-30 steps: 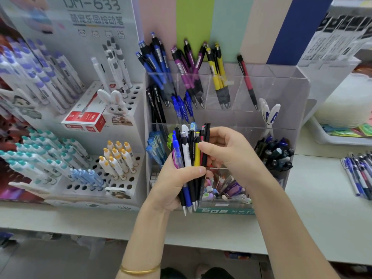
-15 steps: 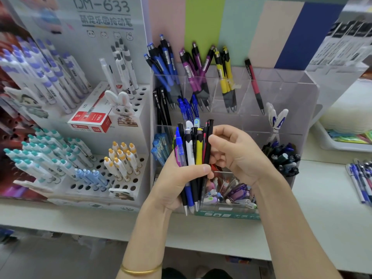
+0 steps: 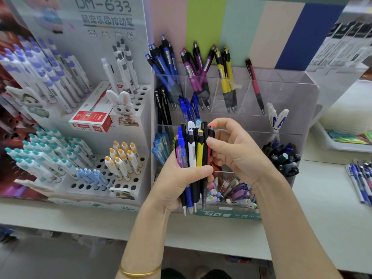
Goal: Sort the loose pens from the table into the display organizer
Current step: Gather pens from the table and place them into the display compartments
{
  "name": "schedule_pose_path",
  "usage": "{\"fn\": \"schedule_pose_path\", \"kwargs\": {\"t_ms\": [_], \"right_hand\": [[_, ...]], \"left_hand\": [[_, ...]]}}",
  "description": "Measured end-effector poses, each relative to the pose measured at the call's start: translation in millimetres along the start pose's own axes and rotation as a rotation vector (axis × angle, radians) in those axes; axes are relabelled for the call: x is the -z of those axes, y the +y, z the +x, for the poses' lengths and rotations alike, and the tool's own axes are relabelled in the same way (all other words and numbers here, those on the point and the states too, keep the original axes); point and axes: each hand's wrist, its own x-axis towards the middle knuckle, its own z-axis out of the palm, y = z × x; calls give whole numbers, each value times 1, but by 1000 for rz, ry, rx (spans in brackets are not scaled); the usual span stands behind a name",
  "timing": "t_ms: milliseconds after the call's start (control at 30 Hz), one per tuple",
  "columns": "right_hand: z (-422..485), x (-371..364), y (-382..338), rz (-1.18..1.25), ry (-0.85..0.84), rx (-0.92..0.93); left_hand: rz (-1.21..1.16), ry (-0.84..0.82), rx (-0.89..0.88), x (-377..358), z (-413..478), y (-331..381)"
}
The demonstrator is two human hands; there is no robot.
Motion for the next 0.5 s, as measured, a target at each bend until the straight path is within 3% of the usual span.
{"fn": "schedule_pose_path", "kwargs": {"t_ms": [167, 367, 500], "right_hand": [[1, -2, -2, -10, 13, -7], [9, -11, -23, -191, 93, 143], [13, -12, -35, -158, 110, 215]], "left_hand": [[-37, 44, -11, -2, 1, 1], [-64, 230, -81, -9, 12, 12], [-76, 348, -138, -10, 20, 22]]}}
